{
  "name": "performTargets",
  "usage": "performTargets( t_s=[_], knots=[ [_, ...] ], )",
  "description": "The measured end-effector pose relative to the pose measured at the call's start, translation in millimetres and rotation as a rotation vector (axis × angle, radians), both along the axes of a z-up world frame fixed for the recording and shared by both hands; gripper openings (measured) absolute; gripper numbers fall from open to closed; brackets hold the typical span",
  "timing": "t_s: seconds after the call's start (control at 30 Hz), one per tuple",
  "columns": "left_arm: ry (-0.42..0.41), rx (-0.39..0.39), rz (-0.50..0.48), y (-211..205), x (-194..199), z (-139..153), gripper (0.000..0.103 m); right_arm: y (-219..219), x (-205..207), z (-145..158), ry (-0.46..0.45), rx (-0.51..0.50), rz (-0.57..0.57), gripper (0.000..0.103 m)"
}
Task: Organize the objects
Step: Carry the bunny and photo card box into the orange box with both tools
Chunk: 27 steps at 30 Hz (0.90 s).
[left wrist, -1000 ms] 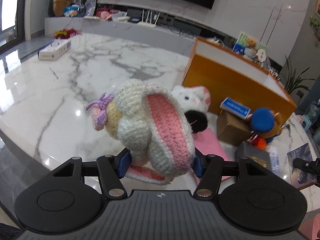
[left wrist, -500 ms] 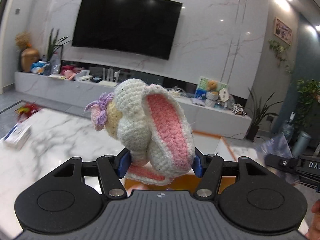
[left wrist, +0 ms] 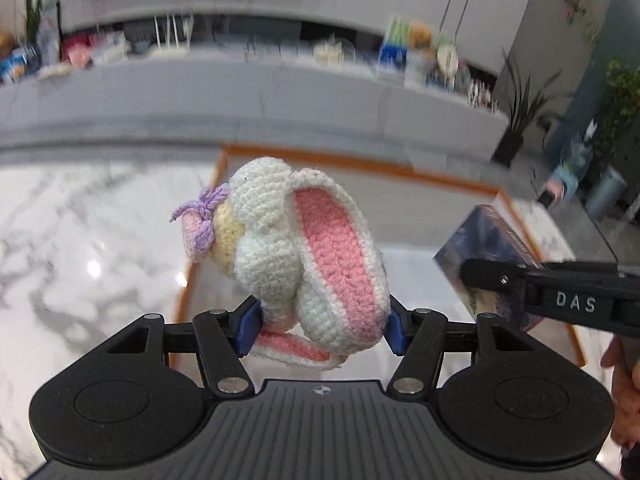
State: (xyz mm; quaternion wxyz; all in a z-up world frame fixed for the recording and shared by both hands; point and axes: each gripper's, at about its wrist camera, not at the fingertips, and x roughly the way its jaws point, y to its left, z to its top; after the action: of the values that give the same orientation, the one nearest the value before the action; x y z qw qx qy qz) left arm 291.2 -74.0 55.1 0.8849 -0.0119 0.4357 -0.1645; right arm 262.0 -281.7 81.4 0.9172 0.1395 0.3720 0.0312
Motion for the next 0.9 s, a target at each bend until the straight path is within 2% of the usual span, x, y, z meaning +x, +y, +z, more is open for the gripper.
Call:
performTargets(
  t_s=[0.17,0.27,0.4,0.6,0.9],
  knots=[
    [0.080,0.039,-0.040,-18,8,-29,0.070,-4,17,-26,0.150,0.018,0.071,0.024],
    [0.090,0.098,-0.042,-29,5,-34,0.070,0,21,-42,0.223,-0.035,0.101,0.024],
    [0.103,0.116,-0.032,-31,3,-31,0.070,-2,30,-57,0.315,-0.063,0.132,0.024],
    [0.167,0.139,-0.007,-22,6,-37,0.071,-3,31,-63,0.393,-0.106,0.180,0.024],
    [0.179,0.209,0.018,-29,14,-31,0.072,-7,24,-71,0.514,-0.177,0.235,0.024]
  ],
)
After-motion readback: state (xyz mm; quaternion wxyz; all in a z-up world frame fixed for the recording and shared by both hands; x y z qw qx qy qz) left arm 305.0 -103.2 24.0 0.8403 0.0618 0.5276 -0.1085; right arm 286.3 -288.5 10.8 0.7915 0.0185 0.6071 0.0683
